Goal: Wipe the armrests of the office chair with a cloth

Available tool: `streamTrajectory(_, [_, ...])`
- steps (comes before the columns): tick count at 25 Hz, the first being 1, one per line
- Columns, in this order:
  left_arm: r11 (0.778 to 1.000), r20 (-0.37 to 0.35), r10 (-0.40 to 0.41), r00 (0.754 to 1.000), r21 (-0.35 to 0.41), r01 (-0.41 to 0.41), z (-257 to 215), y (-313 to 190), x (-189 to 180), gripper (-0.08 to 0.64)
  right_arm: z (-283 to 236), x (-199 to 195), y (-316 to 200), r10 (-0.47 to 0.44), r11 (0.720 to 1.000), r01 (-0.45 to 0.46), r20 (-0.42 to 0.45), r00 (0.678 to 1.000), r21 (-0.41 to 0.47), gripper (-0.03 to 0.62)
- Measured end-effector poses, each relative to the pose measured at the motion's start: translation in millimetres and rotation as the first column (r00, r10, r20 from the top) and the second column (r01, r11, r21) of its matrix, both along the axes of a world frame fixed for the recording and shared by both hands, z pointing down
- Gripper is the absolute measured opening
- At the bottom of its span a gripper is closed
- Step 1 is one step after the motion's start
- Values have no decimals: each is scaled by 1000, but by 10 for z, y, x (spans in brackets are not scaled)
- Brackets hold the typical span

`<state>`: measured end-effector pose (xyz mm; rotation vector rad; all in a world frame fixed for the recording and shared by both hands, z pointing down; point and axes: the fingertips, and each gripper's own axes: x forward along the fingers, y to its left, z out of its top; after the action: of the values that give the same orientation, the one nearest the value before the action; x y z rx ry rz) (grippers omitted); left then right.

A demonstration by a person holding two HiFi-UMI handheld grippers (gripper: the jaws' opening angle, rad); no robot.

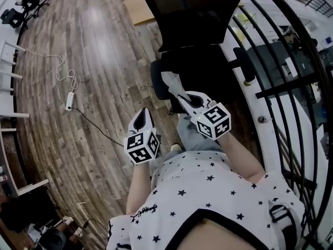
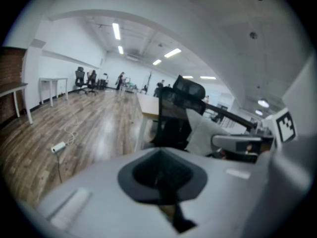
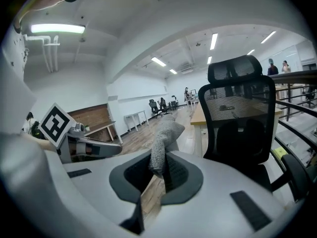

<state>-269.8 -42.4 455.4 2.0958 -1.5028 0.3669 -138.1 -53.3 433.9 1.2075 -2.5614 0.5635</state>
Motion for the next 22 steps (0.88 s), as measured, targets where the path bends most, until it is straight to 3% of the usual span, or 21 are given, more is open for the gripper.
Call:
streamTrajectory(8, [998,-1,-65,998,-12,65,-5,-517,63,6,120,35,-686,-75,997,74,-28,997,-23,31])
streamTrajectory(22, [981,-17,-168,986,-107,165,358,-987,136,6,681,-11,-1693,-190,981,182,-170,967,-61,31])
